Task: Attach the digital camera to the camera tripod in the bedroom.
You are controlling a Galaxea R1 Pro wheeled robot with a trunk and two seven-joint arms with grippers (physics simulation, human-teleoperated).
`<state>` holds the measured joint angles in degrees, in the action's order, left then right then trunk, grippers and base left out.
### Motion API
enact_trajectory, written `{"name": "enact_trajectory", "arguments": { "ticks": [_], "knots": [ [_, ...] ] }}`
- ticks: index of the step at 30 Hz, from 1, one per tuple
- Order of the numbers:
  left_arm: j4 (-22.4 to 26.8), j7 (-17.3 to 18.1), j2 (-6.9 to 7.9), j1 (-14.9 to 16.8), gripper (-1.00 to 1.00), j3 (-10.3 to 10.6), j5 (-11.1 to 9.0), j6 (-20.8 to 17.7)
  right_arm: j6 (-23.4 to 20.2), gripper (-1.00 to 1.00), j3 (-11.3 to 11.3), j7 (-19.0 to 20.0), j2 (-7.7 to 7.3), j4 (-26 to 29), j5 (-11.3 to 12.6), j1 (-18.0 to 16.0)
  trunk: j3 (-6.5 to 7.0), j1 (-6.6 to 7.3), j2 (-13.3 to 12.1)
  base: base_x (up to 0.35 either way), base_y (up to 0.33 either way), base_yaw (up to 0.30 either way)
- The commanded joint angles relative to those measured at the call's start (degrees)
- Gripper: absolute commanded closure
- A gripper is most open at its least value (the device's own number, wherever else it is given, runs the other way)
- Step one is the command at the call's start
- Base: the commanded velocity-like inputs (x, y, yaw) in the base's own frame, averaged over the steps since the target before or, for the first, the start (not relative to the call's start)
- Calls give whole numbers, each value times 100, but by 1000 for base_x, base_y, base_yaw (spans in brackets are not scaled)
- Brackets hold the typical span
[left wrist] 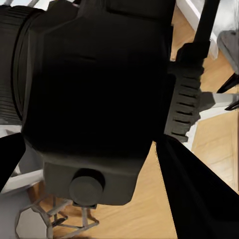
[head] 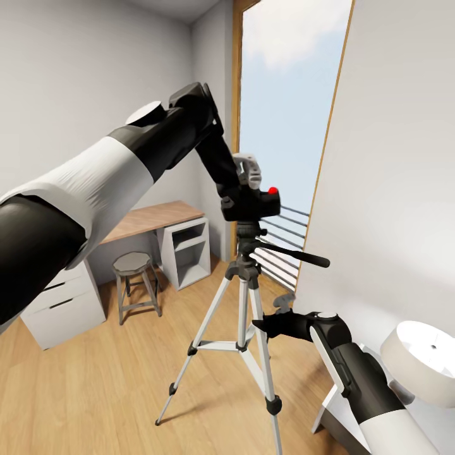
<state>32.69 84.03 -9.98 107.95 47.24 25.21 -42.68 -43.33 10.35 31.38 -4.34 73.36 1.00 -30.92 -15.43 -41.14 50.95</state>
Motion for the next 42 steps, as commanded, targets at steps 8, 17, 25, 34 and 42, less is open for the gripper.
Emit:
{"name": "enact_trajectory", "arguments": {
  "ticks": [8, 17, 25, 34, 42],
  "knots": [
    [-69, 64, -1, 7, 100, -3, -155, -73, -44, 100, 3, 10, -5, -3, -56, -2, -9, -1, 5, 0, 0, 0],
    [-223, 69, -1, 7, 100, -11, -221, -74, -44, 100, 6, 9, -5, -2, -49, -2, -9, -1, 5, 0, 0, 0],
    [-278, 69, -1, 7, 100, -4, -206, -73, -44, 100, 9, 9, -5, -2, -47, -2, -9, -1, 5, 0, 0, 0],
    [-272, 48, -1, 7, 100, 24, -145, -66, -44, 100, 6, 9, -5, -2, -47, -2, -9, -1, 5, 0, 0, 0],
    [-152, 18, -1, 4, 100, -100, -13, -32, -56, 100, 8, 20, -2, -2, -36, -2, -8, -1, 4, 0, 0, 0]
  ]
}}
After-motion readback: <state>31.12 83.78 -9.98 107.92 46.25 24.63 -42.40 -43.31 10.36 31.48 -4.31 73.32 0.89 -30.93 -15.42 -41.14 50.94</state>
